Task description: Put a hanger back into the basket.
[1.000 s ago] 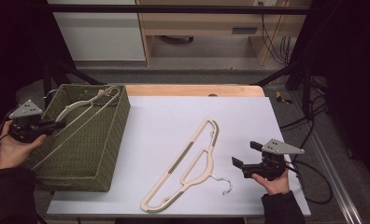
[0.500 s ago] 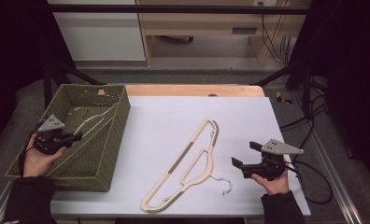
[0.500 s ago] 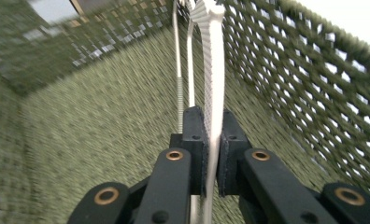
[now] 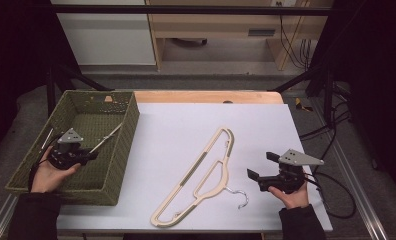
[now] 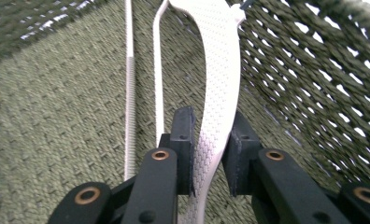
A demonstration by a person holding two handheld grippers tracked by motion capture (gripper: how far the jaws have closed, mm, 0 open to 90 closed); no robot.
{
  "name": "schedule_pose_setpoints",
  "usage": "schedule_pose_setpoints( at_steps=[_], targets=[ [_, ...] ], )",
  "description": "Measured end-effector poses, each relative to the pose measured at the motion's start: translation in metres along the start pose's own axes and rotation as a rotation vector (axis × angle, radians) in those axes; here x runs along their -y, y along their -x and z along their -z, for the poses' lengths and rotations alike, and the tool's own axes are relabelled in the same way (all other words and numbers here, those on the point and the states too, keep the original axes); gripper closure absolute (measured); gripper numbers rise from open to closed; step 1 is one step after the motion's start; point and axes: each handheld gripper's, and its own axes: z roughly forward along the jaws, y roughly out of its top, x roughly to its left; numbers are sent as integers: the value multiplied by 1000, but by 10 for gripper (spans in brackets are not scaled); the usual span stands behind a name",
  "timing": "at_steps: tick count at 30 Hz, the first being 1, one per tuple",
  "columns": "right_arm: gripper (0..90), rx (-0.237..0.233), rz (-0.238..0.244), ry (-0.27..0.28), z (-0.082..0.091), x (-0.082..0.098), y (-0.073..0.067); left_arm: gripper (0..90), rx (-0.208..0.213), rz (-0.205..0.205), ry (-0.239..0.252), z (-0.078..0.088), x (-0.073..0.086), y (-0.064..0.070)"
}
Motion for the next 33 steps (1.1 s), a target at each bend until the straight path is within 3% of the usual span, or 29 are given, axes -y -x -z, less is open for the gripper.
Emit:
schedule_pose_setpoints(
  at_steps=[10, 16, 20, 23, 24, 25, 28, 31, 33],
  targets=[
    [66, -3, -1, 0, 0, 0, 0, 706, 9, -38, -37, -1, -1, 4],
    [66, -4, -2, 3, 0, 0, 0, 681, 4, -39, -2, 4, -3, 4],
    [66, -8, -2, 4, 1, 0, 0, 656, -19, -24, 78, 18, -9, 6],
    [66, -5, -4, 9, 1, -1, 0, 598, -40, -7, 168, 33, -14, 11],
    [66, -5, -4, 10, 2, -1, 0, 572, -40, -7, 168, 33, -14, 11],
    [66, -5, -6, 12, 2, -1, 0, 542, -55, 15, 243, 42, -17, 16],
    [68, -8, -4, 14, 1, -1, -1, 434, -68, 45, 358, 56, -24, 29],
    [75, -15, -4, 22, 1, -1, -1, 334, -44, 74, 432, 62, -31, 43],
    [76, -22, -5, 24, 1, -1, -2, 293, -26, 75, 455, 64, -36, 54]
  ],
)
